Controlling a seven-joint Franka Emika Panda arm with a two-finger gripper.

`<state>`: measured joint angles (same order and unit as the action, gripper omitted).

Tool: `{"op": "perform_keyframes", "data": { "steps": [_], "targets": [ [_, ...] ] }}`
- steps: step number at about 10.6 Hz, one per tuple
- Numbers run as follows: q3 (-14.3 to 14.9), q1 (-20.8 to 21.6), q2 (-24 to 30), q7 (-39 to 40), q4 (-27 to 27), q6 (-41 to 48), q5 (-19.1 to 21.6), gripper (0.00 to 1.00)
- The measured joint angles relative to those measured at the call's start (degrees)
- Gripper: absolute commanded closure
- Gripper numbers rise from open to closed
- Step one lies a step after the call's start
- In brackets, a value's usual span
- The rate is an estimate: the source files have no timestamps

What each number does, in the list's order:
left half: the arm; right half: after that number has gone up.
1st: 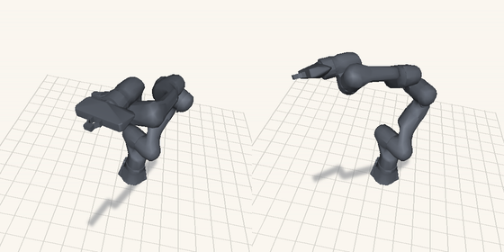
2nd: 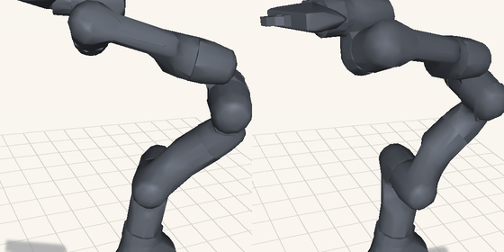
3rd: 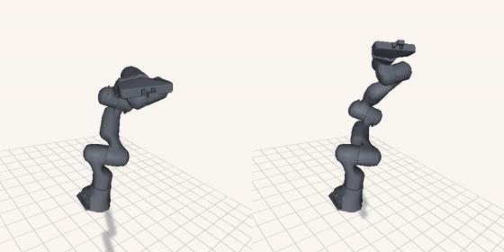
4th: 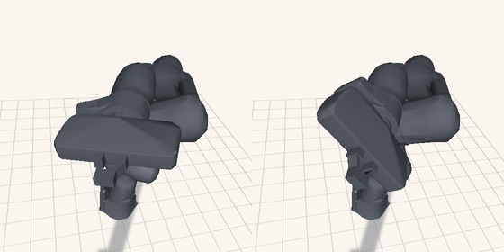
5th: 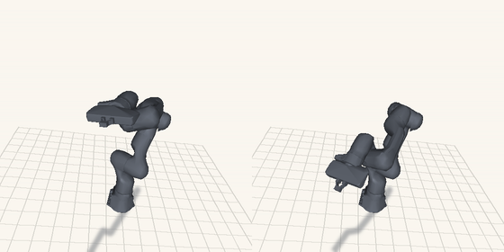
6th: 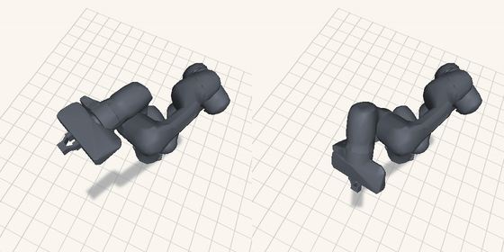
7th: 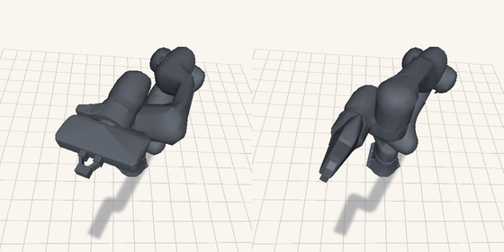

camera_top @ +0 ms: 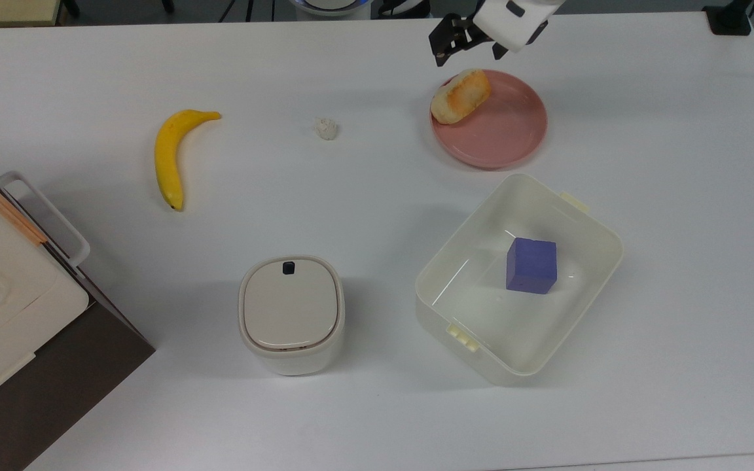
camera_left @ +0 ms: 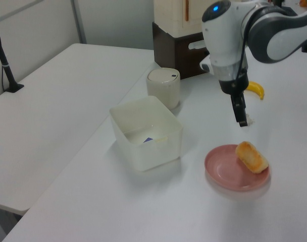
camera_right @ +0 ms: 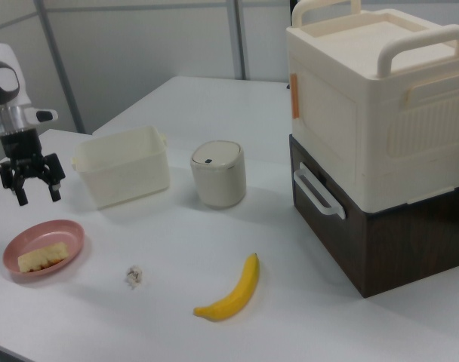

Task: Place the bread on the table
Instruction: 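Move the gripper over the bread roll on the pink plate and lower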

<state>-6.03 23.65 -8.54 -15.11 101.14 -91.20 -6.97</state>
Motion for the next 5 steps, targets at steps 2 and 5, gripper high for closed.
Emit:
{"op": "perform_keyframes", "data": {
  "steps": [2, 5],
  "targets": [
    [-2.1, 0.0, -0.4, -0.8, 4.1, -0.4, -0.1, 0.00],
    [-4.4, 0.1, -2.4, -4.4, 8.5, -3.9, -2.3, 0.00]
  ]
}}
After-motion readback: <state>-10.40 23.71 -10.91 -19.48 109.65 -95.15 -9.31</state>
